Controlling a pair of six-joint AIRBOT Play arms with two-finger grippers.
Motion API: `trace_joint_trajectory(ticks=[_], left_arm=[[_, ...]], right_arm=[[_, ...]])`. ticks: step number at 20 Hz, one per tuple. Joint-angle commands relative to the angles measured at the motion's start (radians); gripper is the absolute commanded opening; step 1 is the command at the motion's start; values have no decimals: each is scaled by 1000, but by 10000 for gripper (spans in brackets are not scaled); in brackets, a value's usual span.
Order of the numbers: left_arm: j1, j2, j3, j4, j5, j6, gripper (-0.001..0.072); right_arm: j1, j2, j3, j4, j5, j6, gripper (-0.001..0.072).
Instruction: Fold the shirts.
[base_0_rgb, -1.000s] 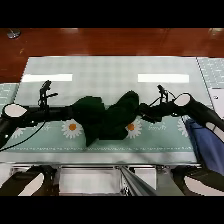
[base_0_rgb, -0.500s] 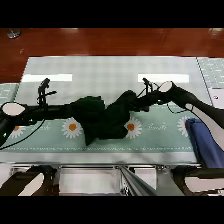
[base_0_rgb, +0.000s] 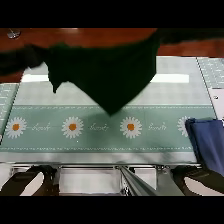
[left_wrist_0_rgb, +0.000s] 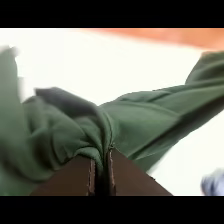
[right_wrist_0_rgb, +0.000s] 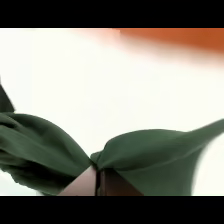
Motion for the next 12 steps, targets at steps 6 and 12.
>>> trace_joint_trajectory(ticks=[6, 12], left_arm=[[5, 127, 459, 65, -314, -116, 27], [5, 261, 415, 69, -583, -252, 27]], right_arm=[[-9, 468, 213, -117, 134, -49, 25], [-11, 533, 211, -89, 431, -37, 25]])
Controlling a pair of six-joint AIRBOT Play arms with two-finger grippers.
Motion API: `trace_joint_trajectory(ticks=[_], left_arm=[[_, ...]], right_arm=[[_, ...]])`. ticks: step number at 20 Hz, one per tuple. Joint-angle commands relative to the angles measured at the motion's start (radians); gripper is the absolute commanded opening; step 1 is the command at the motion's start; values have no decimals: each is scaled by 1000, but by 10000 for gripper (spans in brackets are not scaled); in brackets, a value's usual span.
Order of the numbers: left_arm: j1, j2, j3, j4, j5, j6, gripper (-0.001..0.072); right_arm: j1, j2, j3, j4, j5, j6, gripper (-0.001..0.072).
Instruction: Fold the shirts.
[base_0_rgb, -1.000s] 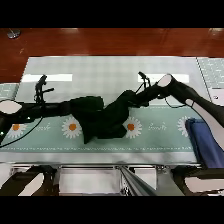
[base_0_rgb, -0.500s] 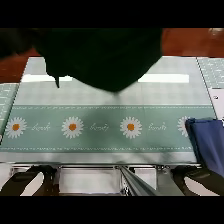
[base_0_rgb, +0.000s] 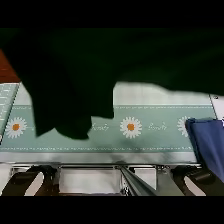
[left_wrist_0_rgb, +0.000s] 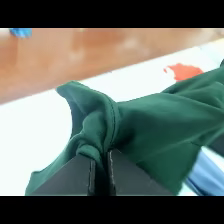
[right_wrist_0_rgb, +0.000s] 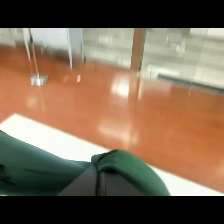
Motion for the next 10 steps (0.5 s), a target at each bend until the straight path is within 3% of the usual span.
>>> trace_joint_trajectory(ticks=[1, 6, 10], left_arm=[[1, 76, -24, 9, -130, -80, 27], [1, 84, -227, 9, -168, -89, 27], [-1, 52, -510, 9, -50, -36, 27]], right_arm=[[-1, 33, -4, 9, 151, 11, 25], [0, 33, -115, 6, 126, 12, 25], [-1, 13, -373, -15, -2, 12, 25]])
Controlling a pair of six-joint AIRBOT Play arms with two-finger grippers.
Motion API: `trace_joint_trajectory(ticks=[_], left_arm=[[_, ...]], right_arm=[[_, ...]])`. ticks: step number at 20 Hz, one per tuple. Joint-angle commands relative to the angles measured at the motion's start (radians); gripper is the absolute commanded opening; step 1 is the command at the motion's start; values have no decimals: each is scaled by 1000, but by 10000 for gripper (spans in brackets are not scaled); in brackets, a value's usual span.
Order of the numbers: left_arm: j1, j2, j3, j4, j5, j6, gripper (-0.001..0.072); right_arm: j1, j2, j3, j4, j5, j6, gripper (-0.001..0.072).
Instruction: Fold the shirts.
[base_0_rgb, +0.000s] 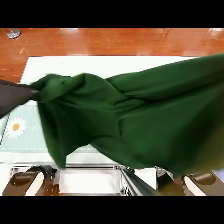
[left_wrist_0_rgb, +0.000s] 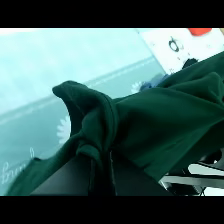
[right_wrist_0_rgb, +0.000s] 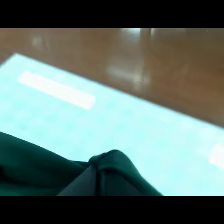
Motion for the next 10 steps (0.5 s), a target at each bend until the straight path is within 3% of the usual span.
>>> trace_joint_trajectory(ticks=[1, 5, 8, 10], left_arm=[[-1, -35, -235, -1, 116, 58, 27], [-1, -185, -393, -1, 427, 117, 28], [-1, -357, -385, -60, 571, 184, 28], [-2, -478, -364, -132, 621, 230, 28]], right_arm=[[-1, -41, -214, -14, -110, 1, 25], [-1, -273, -305, -47, -322, 16, 25], [-55, -510, -253, -33, -493, 104, 25], [-100, -675, -169, 43, -500, 142, 26]])
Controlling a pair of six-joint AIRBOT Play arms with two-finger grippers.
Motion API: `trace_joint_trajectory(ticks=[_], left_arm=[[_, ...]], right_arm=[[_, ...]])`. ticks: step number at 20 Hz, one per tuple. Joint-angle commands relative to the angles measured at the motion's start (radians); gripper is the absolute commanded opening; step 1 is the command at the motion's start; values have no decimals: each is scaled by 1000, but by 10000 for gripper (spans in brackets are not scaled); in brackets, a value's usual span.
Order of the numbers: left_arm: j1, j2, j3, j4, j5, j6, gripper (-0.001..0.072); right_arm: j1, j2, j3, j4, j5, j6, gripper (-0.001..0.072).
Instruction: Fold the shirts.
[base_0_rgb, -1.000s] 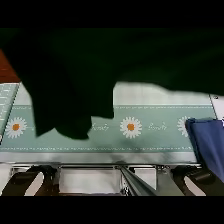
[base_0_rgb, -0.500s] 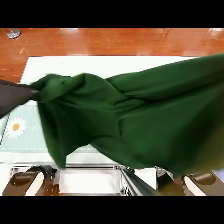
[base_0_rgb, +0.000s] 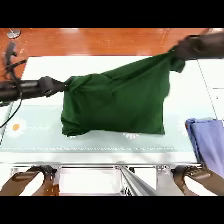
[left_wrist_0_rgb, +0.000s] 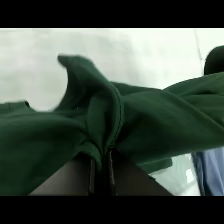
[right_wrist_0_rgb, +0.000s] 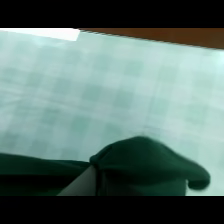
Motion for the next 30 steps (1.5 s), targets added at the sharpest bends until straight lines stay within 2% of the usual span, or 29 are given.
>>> trace_joint_trajectory(ticks=[1, 4, 5, 6, 7, 8, 10, 11, 12, 14, 16, 17, 19, 22, 23, 25, 26, 29, 30], left_arm=[[-3, -206, 8, -110, 145, 81, 28], [-28, -350, 66, -142, 138, 83, 31], [-38, -385, 87, -141, 130, 83, 85], [-43, -410, 107, -140, 109, 84, 334], [-40, -430, 126, -136, 74, 80, 692], [-26, -442, 147, -117, 28, 82, 703], [40, -445, 197, -27, -93, 77, 703], [93, -441, 215, 36, -164, 43, 702], [153, -435, 216, 111, -224, 15, 702], [264, -419, 177, 266, -299, -55, 702], [364, -385, 54, 309, -304, -58, 701], [407, -362, -24, 304, -278, -49, 702], [483, -317, -188, 240, -202, -18, 701], [548, -296, -381, -4, -171, 146, 702], [544, -296, -426, -31, -165, 176, 702], [524, -296, -480, -39, -116, 194, 702], [513, -296, -495, -78, -92, 232, 702], [479, -296, -509, -289, -34, 361, 701], [454, -297, -507, -336, -14, 374, 698]], right_arm=[[-60, -275, 97, 126, -112, 61, 25], [-78, -427, 171, 262, -123, 69, 26], [-86, -462, 181, 306, -117, 110, 29], [-96, -484, 183, 354, -117, 133, 185], [-113, -500, 183, 418, -105, 130, 530], [-138, -504, 183, 473, -79, 101, 627], [-211, -485, 183, 516, 18, 23, 628], [-256, -467, 183, 502, 90, -13, 628], [-305, -444, 183, 451, 184, -46, 627], [-384, -386, 156, 249, 333, -75, 628], [-467, -315, 47, 102, 383, -77, 627], [-512, -277, -34, 106, 373, -76, 627], [-583, -187, -246, 166, 278, -79, 627], [-614, -52, -549, 294, 103, -126, 625], [-614, -22, -623, 341, 68, -145, 625], [-614, 3, -714, 422, 46, -195, 625], [-613, 3, -742, 455, 55, -220, 625], [-602, 3, -792, 462, 61, -226, 624], [-589, 3, -805, 459, 63, -225, 624]])
